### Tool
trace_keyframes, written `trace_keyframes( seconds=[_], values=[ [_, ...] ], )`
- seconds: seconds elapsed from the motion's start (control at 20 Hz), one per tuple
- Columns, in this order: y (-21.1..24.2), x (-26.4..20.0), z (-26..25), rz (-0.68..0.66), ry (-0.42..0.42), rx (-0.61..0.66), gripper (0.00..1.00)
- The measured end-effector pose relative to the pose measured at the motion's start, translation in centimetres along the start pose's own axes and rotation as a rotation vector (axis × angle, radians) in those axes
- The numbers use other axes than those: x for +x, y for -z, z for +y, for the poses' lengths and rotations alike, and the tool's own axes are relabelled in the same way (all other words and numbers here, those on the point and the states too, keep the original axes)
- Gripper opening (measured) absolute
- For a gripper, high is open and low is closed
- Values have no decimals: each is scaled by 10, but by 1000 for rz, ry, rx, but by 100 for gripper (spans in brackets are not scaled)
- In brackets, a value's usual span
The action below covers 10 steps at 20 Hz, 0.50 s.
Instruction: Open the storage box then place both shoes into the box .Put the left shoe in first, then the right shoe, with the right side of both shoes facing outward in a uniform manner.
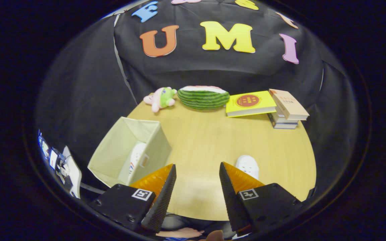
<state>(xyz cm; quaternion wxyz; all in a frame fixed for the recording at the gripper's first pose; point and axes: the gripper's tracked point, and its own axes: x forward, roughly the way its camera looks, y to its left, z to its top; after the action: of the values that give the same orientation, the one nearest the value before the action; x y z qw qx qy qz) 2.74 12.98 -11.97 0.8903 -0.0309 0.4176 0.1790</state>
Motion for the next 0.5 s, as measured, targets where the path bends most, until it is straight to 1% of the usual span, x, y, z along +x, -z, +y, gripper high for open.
trace_keyframes(
  seconds=[0.15,0.3,0.5],
  values=[
    [36,11,-55,89,50,48,79],
    [67,33,-106,162,92,73,79],
    [105,63,-141,272,74,103,79]
  ],
)
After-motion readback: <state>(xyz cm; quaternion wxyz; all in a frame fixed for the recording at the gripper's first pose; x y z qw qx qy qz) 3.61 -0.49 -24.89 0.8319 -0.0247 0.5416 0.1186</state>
